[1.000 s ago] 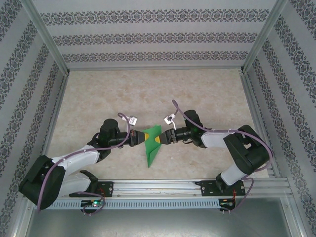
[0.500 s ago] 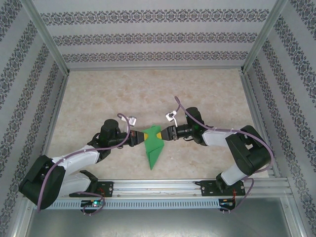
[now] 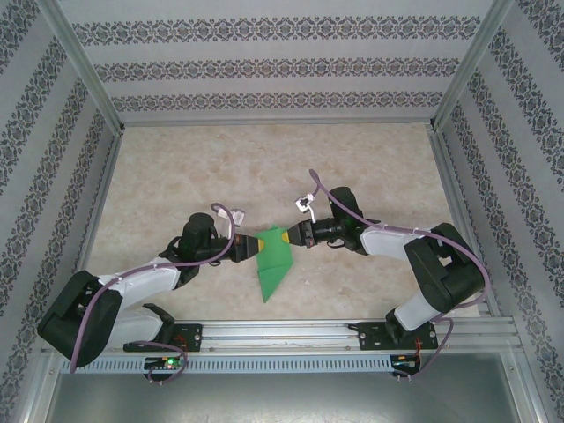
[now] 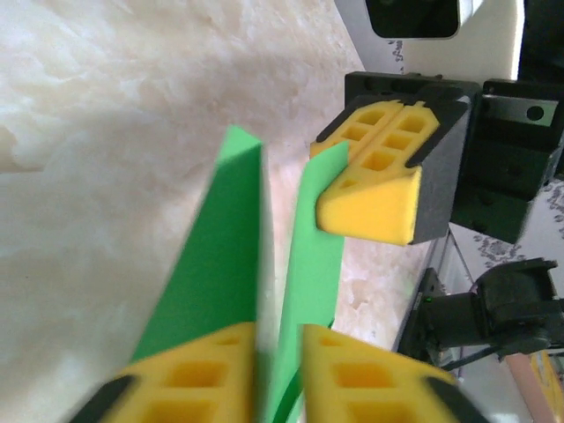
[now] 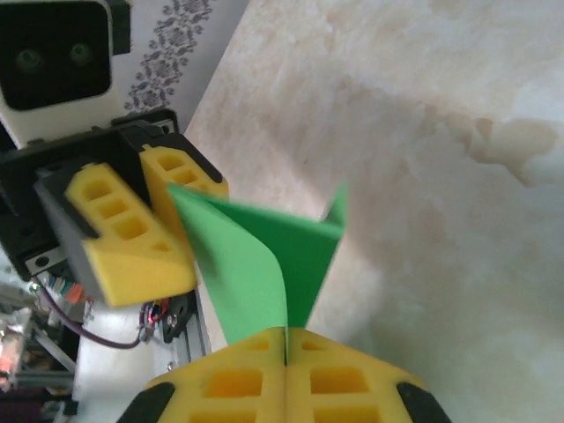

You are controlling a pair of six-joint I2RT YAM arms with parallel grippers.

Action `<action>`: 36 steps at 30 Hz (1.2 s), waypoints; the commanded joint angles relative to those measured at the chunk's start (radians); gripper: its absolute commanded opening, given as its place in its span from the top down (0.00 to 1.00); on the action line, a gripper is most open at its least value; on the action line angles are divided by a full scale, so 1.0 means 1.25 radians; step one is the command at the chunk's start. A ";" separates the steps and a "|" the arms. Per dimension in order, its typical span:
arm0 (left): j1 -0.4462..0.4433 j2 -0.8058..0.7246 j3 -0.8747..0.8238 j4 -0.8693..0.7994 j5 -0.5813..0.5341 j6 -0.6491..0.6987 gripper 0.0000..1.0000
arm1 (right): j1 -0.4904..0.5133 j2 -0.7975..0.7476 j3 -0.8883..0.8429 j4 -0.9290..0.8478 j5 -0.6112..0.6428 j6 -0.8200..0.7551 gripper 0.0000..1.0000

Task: Fold a paper plane with a square sheet of paper (fold left side to right side)
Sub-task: Fold the wing for the fifth time at the center of the table.

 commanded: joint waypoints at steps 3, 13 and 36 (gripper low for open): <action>0.014 -0.027 0.023 -0.121 -0.079 0.054 0.63 | -0.008 0.000 0.025 -0.072 0.064 -0.003 1.00; -0.077 -0.213 0.120 -0.486 -0.286 0.180 0.63 | -0.028 0.026 0.073 -0.241 0.156 0.175 1.00; -0.567 0.281 0.516 -0.784 -0.798 0.218 0.55 | -0.038 0.057 0.122 -0.324 0.184 0.245 1.00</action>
